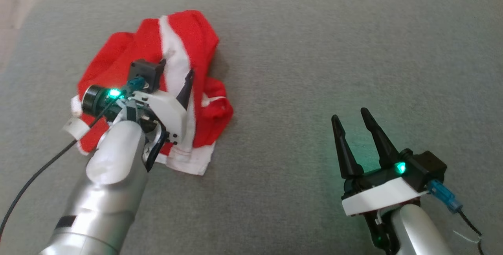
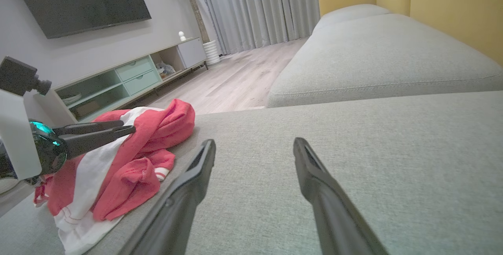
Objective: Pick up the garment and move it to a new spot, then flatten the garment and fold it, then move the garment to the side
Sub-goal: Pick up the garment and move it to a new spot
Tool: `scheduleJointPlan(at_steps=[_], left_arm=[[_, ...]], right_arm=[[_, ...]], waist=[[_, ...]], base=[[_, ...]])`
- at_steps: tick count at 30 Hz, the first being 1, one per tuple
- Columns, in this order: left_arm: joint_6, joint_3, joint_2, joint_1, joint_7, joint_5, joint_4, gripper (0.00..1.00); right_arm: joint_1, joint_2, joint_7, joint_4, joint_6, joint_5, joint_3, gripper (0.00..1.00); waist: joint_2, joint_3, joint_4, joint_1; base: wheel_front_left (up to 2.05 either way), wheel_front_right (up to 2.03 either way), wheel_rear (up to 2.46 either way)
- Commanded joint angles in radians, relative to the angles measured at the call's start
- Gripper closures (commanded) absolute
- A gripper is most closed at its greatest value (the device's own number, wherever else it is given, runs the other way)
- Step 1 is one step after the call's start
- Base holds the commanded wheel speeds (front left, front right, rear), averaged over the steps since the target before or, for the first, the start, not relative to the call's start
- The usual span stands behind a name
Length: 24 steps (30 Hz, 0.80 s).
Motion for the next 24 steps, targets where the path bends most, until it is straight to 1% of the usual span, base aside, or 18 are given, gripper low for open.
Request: scheduleJointPlan(at_steps=[1,4,8,9,10,13,17,20,24], left_arm=[[-0.004,0.029,0.038,-0.051,0.000,-0.012,-0.007,0.00],[-0.004,0.031,0.041,-0.066,0.001,-0.025,0.044,0.00],[0.008,0.040,0.046,-0.082,-0.001,-0.035,0.103,0.00],[0.008,0.039,0.047,-0.086,-0.007,-0.036,0.113,0.52],[0.006,0.038,0.045,-0.091,-0.023,-0.041,0.117,1.00],[0.001,0.036,0.037,-0.102,-0.069,-0.064,0.120,1.00],[-0.003,0.021,0.040,-0.123,-0.160,-0.076,0.092,1.00],[-0.004,0.005,0.043,-0.141,-0.229,-0.088,0.048,1.00],[-0.005,-0.036,0.054,-0.165,-0.276,-0.131,-0.047,1.00]], right_arm=[[-0.034,-0.004,-0.011,-0.035,-0.001,0.001,0.024,0.00],[-0.040,-0.004,-0.011,-0.034,-0.001,0.000,0.027,0.00],[-0.049,-0.004,-0.011,-0.033,-0.001,0.000,0.035,0.00],[-0.050,-0.004,-0.011,-0.034,-0.001,0.002,0.035,0.00],[-0.050,-0.004,-0.011,-0.034,-0.001,0.003,0.036,0.00],[-0.049,-0.004,-0.011,-0.032,-0.001,0.007,0.034,0.00],[-0.041,-0.004,-0.011,-0.026,-0.001,0.009,0.028,0.00],[-0.033,-0.004,-0.011,-0.024,-0.001,0.011,0.026,0.00],[-0.017,-0.004,-0.011,-0.018,-0.001,0.015,0.030,0.00]], waist=[[0.0000,0.022,-0.030,-0.0002],[0.0000,0.029,-0.047,-0.0002],[0.0000,0.034,-0.065,-0.0002],[0.0000,0.033,-0.068,-0.0002],[0.0000,0.032,-0.071,-0.0002],[0.0000,0.021,-0.075,-0.0002],[0.0000,-0.007,-0.075,-0.0002],[0.0000,-0.037,-0.072,-0.0002],[0.0000,-0.079,-0.070,-0.0002]], base=[[0.00,0.00,0.00],[0.00,0.00,0.00],[0.00,0.00,0.00],[0.00,0.00,0.00],[0.00,0.00,0.00],[0.00,0.00,0.00],[0.00,0.00,0.00],[0.00,0.00,0.00],[0.00,0.00,0.00]])
